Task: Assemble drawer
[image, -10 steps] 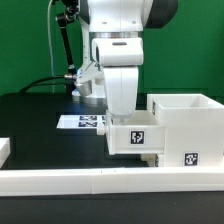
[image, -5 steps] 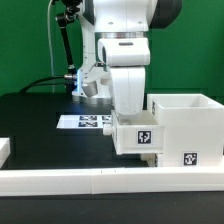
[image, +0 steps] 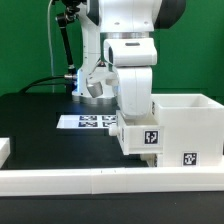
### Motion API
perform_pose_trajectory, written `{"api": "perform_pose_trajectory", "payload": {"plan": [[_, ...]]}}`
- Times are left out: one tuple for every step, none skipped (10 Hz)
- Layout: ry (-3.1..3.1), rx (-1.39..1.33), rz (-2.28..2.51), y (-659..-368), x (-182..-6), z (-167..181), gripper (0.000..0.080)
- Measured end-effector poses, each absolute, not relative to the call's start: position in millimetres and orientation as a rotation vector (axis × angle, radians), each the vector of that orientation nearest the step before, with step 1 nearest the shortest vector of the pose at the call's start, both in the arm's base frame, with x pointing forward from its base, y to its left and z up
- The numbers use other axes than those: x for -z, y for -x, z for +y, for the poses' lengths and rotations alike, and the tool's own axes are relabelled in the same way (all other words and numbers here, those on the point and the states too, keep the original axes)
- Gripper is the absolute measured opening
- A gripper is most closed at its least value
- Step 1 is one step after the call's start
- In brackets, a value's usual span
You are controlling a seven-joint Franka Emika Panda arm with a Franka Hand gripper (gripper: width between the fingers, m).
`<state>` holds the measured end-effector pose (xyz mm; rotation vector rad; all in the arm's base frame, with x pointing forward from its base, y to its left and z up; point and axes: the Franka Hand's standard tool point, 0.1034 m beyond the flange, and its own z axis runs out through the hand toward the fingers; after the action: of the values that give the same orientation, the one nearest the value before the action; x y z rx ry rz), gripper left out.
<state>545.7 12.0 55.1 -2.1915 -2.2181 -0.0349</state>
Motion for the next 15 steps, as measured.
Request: {"api": "perform_pose_trajectory", "payload": {"plan": [[2.194, 0.032, -2.213, -544, -54.1, 11, 0.0121], [2.2, 0.036, -2.211, -545, -56.2, 13, 0.0305], [2.201, 0.042, -2.213, -546, -59.3, 14, 0.044], [2.203, 0.043, -2.215, -547, -63.3, 15, 0.044], [2.204, 0.037, -2.217, -548, -70.1, 14, 0.0596], [2.205, 0.027, -2.217, -548, -79.0, 12, 0.0633], [2.202, 0.008, -2.215, -549, -88.1, 9, 0.0633], [2.205, -0.009, -2.209, -552, -98.2, 3, 0.0647], [2.209, -0.02, -2.203, -556, -104.9, -2, 0.0649], [2.205, -0.031, -2.207, -559, -112.4, -10, 0.0649], [2.211, -0.024, -2.204, -561, -115.0, -17, 0.0649], [2.211, -0.029, -2.195, -559, -110.9, -20, 0.0649], [2.202, -0.028, -2.2, -559, -109.9, -21, 0.0649], [2.186, -0.017, -2.199, -558, -107.4, -27, 0.0649], [2.112, 0.061, -2.206, -562, -97.4, -37, 0.0649]]}}
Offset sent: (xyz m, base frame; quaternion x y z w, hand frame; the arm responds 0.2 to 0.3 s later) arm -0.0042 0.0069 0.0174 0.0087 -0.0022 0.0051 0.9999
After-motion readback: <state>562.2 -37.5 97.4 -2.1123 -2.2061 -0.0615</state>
